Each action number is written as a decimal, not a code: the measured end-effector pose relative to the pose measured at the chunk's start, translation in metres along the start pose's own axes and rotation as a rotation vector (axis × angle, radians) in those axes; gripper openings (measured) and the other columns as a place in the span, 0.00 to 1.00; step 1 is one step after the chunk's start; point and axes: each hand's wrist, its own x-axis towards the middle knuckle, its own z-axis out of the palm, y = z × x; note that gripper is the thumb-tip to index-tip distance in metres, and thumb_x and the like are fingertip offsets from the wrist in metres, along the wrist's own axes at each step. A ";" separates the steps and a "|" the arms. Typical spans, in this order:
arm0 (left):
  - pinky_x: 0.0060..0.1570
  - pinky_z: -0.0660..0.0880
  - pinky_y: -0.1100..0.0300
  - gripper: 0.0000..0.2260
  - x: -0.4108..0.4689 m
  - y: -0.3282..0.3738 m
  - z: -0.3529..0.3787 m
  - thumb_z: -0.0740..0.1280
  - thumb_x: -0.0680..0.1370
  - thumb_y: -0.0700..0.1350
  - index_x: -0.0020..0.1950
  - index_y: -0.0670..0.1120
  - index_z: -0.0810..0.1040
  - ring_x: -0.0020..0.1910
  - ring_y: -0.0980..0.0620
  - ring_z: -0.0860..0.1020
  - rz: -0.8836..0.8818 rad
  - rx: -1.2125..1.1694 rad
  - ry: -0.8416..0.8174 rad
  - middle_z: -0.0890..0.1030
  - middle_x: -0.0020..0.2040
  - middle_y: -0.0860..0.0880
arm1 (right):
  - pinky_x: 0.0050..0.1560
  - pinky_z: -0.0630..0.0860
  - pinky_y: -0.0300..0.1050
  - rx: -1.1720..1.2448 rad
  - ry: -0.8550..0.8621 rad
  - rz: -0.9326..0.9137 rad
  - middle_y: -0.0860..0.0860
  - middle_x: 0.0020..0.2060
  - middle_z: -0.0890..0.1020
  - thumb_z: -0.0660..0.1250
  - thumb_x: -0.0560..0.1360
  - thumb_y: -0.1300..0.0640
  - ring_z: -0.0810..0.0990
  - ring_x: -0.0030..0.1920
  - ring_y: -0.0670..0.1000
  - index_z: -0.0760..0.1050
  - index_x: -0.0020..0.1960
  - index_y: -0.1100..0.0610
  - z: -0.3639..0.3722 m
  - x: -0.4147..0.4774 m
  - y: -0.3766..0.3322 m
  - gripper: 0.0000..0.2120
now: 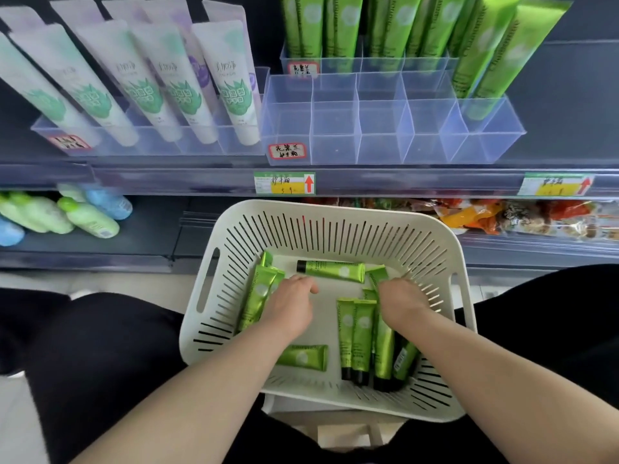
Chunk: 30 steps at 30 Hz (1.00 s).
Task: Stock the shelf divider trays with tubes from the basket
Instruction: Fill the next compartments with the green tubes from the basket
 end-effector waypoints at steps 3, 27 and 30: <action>0.62 0.69 0.60 0.16 0.004 0.002 0.001 0.62 0.79 0.35 0.63 0.47 0.76 0.64 0.52 0.72 -0.001 0.002 0.004 0.74 0.66 0.50 | 0.51 0.74 0.45 -0.002 -0.039 0.019 0.57 0.57 0.77 0.61 0.74 0.66 0.76 0.57 0.56 0.74 0.60 0.58 -0.007 -0.002 0.001 0.15; 0.64 0.70 0.48 0.29 0.045 0.066 0.046 0.58 0.77 0.35 0.77 0.51 0.58 0.68 0.43 0.65 0.081 0.226 -0.562 0.67 0.69 0.42 | 0.43 0.76 0.47 0.165 0.429 -0.235 0.50 0.47 0.82 0.65 0.76 0.58 0.80 0.48 0.55 0.75 0.60 0.46 -0.046 -0.031 0.025 0.15; 0.67 0.67 0.48 0.24 0.049 0.058 0.038 0.64 0.79 0.45 0.75 0.51 0.64 0.71 0.43 0.63 0.076 0.309 -0.467 0.67 0.71 0.45 | 0.37 0.74 0.44 0.125 0.460 -0.225 0.48 0.43 0.82 0.65 0.77 0.55 0.80 0.43 0.54 0.76 0.55 0.48 -0.043 -0.028 0.025 0.08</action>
